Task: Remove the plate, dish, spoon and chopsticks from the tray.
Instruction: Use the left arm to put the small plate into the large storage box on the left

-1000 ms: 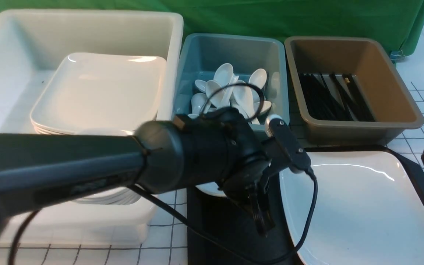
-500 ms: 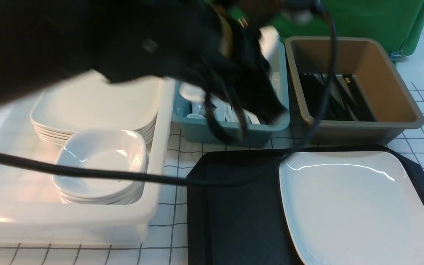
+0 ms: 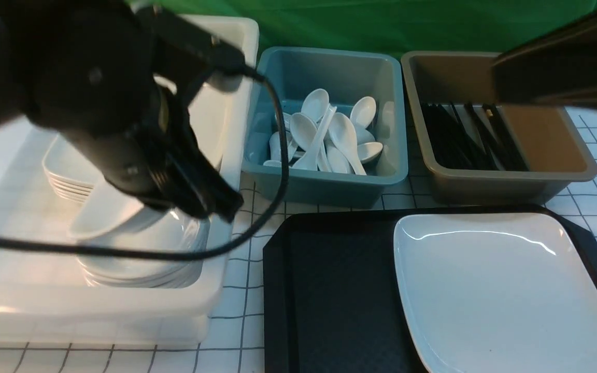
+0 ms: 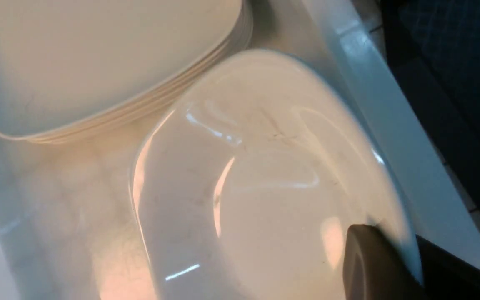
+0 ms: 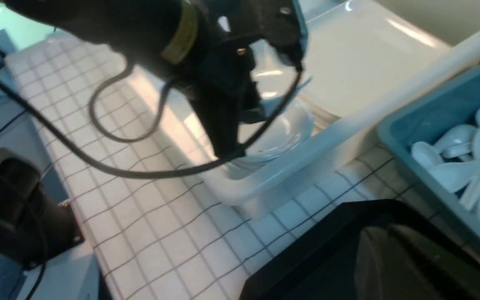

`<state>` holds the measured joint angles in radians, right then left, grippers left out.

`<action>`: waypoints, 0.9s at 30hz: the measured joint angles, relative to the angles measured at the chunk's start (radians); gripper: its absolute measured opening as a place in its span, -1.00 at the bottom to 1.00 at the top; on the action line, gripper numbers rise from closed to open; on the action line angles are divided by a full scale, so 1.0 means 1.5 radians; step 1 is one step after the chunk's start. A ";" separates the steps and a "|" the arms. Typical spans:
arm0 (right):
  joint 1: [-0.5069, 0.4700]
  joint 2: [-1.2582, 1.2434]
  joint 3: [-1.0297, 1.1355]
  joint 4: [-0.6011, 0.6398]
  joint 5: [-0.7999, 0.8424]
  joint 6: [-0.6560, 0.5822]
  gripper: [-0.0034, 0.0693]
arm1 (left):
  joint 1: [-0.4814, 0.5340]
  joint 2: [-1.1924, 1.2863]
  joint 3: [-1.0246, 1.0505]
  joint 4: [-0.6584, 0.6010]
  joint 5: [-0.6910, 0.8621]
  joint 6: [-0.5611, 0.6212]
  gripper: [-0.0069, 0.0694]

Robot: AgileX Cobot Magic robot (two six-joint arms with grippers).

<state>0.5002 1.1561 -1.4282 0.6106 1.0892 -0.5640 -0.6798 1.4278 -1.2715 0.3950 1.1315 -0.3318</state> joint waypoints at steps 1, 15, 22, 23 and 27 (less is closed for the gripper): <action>0.010 0.007 -0.001 0.000 0.003 -0.001 -0.91 | 0.000 0.001 0.015 0.007 -0.012 -0.011 -0.75; 0.062 0.037 -0.020 -0.022 -0.014 -0.002 -0.91 | 0.001 0.030 0.054 0.013 -0.053 -0.045 -0.59; 0.063 0.035 -0.036 -0.059 0.008 0.019 -0.91 | 0.001 0.034 0.038 0.004 -0.003 -0.043 0.23; 0.063 0.034 -0.036 -0.074 0.008 0.026 -0.91 | 0.001 0.033 0.027 -0.004 0.013 -0.043 0.30; 0.063 0.020 -0.037 -0.168 0.010 0.058 -0.90 | 0.001 0.016 -0.040 -0.086 0.031 -0.032 0.50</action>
<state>0.5947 1.1865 -1.4833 0.3581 1.1046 -0.4769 -0.6786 1.4514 -1.3315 0.2661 1.1785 -0.3794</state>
